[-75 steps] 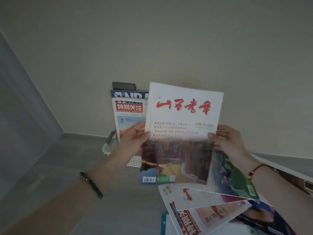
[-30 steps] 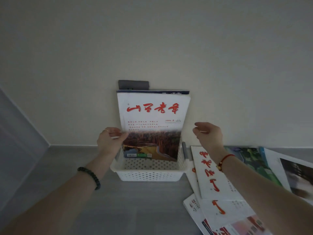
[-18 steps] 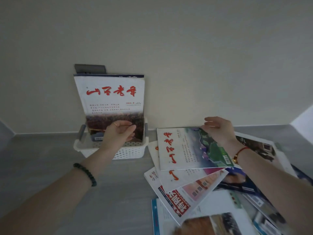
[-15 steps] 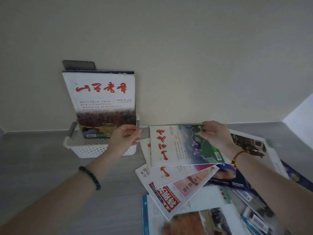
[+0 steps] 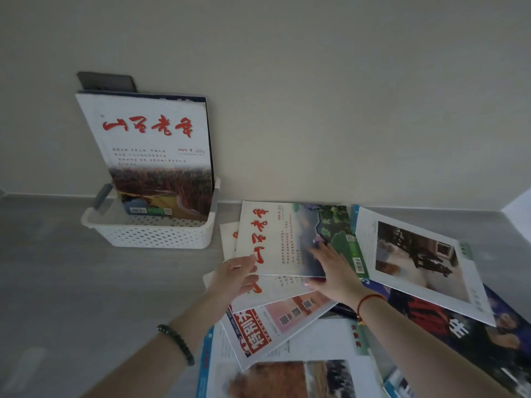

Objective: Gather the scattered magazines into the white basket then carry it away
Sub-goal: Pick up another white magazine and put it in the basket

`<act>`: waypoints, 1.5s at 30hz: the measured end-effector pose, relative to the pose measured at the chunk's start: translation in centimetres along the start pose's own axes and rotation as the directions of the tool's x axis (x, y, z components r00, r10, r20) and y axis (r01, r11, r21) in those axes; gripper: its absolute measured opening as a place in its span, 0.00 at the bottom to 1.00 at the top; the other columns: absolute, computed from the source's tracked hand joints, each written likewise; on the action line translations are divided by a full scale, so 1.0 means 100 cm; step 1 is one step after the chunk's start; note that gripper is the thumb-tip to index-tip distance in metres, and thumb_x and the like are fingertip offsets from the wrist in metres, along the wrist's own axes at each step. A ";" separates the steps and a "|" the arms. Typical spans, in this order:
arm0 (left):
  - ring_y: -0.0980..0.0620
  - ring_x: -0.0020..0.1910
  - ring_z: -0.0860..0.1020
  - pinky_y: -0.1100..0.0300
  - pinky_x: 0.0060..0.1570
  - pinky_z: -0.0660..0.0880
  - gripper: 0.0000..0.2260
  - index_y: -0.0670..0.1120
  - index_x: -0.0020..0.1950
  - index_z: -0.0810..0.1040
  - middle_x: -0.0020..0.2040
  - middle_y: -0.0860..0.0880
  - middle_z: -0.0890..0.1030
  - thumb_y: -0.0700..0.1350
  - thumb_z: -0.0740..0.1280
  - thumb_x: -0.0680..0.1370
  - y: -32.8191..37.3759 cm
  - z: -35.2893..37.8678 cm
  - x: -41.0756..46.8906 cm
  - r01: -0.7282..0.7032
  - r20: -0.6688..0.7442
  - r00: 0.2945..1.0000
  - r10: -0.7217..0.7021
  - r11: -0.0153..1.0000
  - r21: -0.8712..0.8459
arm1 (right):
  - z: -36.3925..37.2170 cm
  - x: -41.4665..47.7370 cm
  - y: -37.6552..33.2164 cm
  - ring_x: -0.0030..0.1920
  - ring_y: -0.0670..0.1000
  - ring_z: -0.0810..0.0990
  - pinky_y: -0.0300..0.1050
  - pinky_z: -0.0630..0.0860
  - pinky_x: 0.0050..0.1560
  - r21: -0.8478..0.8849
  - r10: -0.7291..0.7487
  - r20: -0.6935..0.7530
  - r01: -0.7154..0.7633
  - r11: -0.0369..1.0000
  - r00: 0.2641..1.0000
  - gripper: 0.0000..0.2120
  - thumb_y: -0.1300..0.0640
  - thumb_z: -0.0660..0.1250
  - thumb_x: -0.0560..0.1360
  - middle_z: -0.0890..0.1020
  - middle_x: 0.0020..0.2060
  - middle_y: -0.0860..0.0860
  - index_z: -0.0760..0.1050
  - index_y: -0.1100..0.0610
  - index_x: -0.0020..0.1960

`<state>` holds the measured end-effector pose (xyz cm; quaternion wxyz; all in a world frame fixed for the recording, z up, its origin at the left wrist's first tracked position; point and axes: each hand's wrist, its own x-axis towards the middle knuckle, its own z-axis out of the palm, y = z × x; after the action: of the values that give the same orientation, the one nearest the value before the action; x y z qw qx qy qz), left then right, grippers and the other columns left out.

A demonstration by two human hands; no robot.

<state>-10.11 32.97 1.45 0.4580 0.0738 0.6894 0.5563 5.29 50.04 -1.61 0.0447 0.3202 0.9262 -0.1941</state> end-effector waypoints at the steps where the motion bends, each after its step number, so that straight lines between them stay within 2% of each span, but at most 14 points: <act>1: 0.50 0.47 0.81 0.62 0.41 0.78 0.09 0.46 0.48 0.75 0.49 0.46 0.81 0.50 0.66 0.74 -0.003 0.001 0.000 0.023 -0.016 1.000 -0.024 0.998 -0.053 | 0.002 0.003 0.003 0.75 0.53 0.52 0.55 0.51 0.73 -0.042 -0.007 0.008 0.008 0.999 1.000 0.35 0.44 0.65 0.71 0.52 0.75 0.50 0.54 0.50 0.73; 6: 0.47 0.46 0.80 0.57 0.43 0.77 0.10 0.41 0.50 0.75 0.48 0.43 0.80 0.47 0.65 0.75 -0.011 0.012 -0.002 0.166 -0.045 0.982 -0.181 0.957 -0.237 | 0.004 0.007 0.008 0.71 0.55 0.63 0.50 0.66 0.68 -0.325 -0.136 -0.014 0.124 0.937 0.991 0.25 0.44 0.53 0.78 0.61 0.73 0.56 0.57 0.54 0.72; 9: 0.45 0.49 0.78 0.54 0.54 0.75 0.19 0.36 0.57 0.72 0.52 0.41 0.78 0.49 0.64 0.75 -0.014 0.023 -0.007 0.179 0.007 0.983 -0.182 0.954 -0.241 | -0.011 0.006 0.001 0.49 0.51 0.82 0.43 0.79 0.45 -0.312 -0.205 -0.144 0.153 0.938 0.968 0.19 0.47 0.47 0.80 0.82 0.51 0.53 0.70 0.55 0.59; 12: 0.43 0.56 0.75 0.51 0.60 0.72 0.21 0.41 0.62 0.70 0.61 0.40 0.75 0.51 0.65 0.74 -0.008 0.040 -0.012 0.181 0.083 0.983 -0.166 0.956 -0.232 | -0.017 0.002 -0.015 0.37 0.49 0.81 0.40 0.79 0.37 -0.249 -0.197 -0.104 0.166 0.954 0.975 0.16 0.49 0.49 0.80 0.81 0.43 0.50 0.70 0.57 0.53; 15: 0.42 0.60 0.74 0.46 0.60 0.73 0.21 0.44 0.64 0.67 0.62 0.43 0.74 0.51 0.64 0.74 0.002 0.056 -0.015 0.153 0.122 0.984 -0.129 0.964 -0.216 | -0.002 -0.013 -0.041 0.39 0.49 0.82 0.39 0.80 0.39 -0.113 -0.243 -0.043 0.237 0.965 0.969 0.13 0.50 0.53 0.79 0.82 0.44 0.52 0.71 0.58 0.53; 21: 0.43 0.50 0.78 0.42 0.52 0.77 0.09 0.43 0.56 0.71 0.55 0.43 0.77 0.38 0.61 0.76 0.007 0.041 -0.022 -0.008 -0.087 0.996 0.003 0.999 -0.052 | -0.005 -0.032 -0.056 0.45 0.42 0.79 0.32 0.74 0.43 0.214 -0.199 -0.110 0.219 0.952 0.974 0.12 0.49 0.57 0.77 0.81 0.49 0.47 0.72 0.51 0.58; 25: 0.62 0.38 0.82 0.65 0.33 0.79 0.13 0.54 0.50 0.71 0.46 0.57 0.79 0.34 0.59 0.77 0.025 0.013 -0.038 -0.194 0.106 0.975 0.197 0.980 -0.038 | -0.042 -0.018 -0.048 0.60 0.42 0.70 0.40 0.74 0.57 0.575 0.002 -0.197 0.114 0.810 0.980 0.28 0.49 0.67 0.69 0.71 0.61 0.42 0.62 0.48 0.66; 28: 0.63 0.50 0.80 0.67 0.46 0.78 0.17 0.55 0.57 0.70 0.55 0.55 0.79 0.34 0.58 0.77 0.047 -0.012 -0.048 -0.327 0.251 0.912 0.324 0.944 -0.030 | -0.070 -0.010 -0.048 0.57 0.43 0.72 0.37 0.78 0.51 0.828 0.112 -0.164 0.075 0.556 0.980 0.23 0.41 0.63 0.66 0.72 0.57 0.39 0.62 0.37 0.59; 30: 0.53 0.59 0.77 0.54 0.60 0.74 0.17 0.51 0.61 0.70 0.63 0.49 0.76 0.33 0.58 0.77 0.066 -0.029 -0.056 -0.388 0.288 0.878 0.383 0.921 -0.042 | -0.077 -0.003 -0.051 0.63 0.49 0.70 0.52 0.72 0.63 0.855 0.156 -0.158 0.056 0.515 0.975 0.28 0.36 0.58 0.66 0.70 0.63 0.44 0.60 0.41 0.65; 32: 0.49 0.62 0.74 0.52 0.63 0.71 0.17 0.47 0.63 0.68 0.64 0.47 0.75 0.33 0.58 0.77 0.084 -0.049 -0.059 -0.437 0.292 0.856 0.427 0.899 -0.034 | -0.085 0.001 -0.062 0.57 0.58 0.77 0.60 0.74 0.59 0.870 0.196 -0.148 0.033 0.492 0.969 0.30 0.36 0.57 0.68 0.73 0.63 0.52 0.63 0.48 0.66; 35: 0.57 0.53 0.79 0.62 0.54 0.76 0.15 0.50 0.57 0.72 0.57 0.52 0.78 0.33 0.58 0.76 0.116 -0.085 -0.064 -0.521 0.238 0.827 0.510 0.853 -0.015 | -0.102 0.010 -0.094 0.36 0.49 0.82 0.42 0.80 0.33 0.825 0.162 -0.286 0.156 0.543 0.944 0.17 0.46 0.59 0.74 0.81 0.54 0.56 0.73 0.55 0.57; 38: 0.61 0.46 0.81 0.63 0.50 0.78 0.13 0.53 0.50 0.76 0.54 0.50 0.80 0.35 0.60 0.76 0.149 -0.132 -0.065 -0.578 0.088 0.815 0.573 0.815 0.046 | -0.124 0.028 -0.143 0.37 0.39 0.80 0.26 0.74 0.34 0.752 0.137 -0.458 0.301 0.586 0.878 0.05 0.59 0.62 0.76 0.81 0.47 0.53 0.76 0.57 0.47; 42: 0.46 0.49 0.80 0.47 0.55 0.76 0.07 0.47 0.48 0.80 0.53 0.45 0.81 0.38 0.67 0.73 0.190 -0.191 -0.059 -0.609 -0.175 0.760 0.626 0.780 0.146 | -0.143 0.057 -0.215 0.30 0.36 0.80 0.31 0.77 0.33 0.748 0.122 -0.534 0.401 0.529 0.836 0.05 0.63 0.64 0.74 0.80 0.46 0.53 0.77 0.58 0.48; 45: 0.46 0.43 0.80 0.50 0.47 0.78 0.12 0.40 0.53 0.79 0.51 0.43 0.81 0.39 0.70 0.71 0.211 -0.225 -0.043 -0.592 -0.300 0.717 0.629 0.777 0.214 | -0.144 0.080 -0.252 0.36 0.47 0.82 0.43 0.80 0.40 0.732 0.157 -0.554 0.389 0.558 0.817 0.04 0.61 0.66 0.73 0.83 0.46 0.57 0.78 0.55 0.47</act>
<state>-32.30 22.44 20.61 0.1120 0.2186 0.7246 0.6439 -15.80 42.12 18.27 -0.3976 0.2798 0.7161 -0.5008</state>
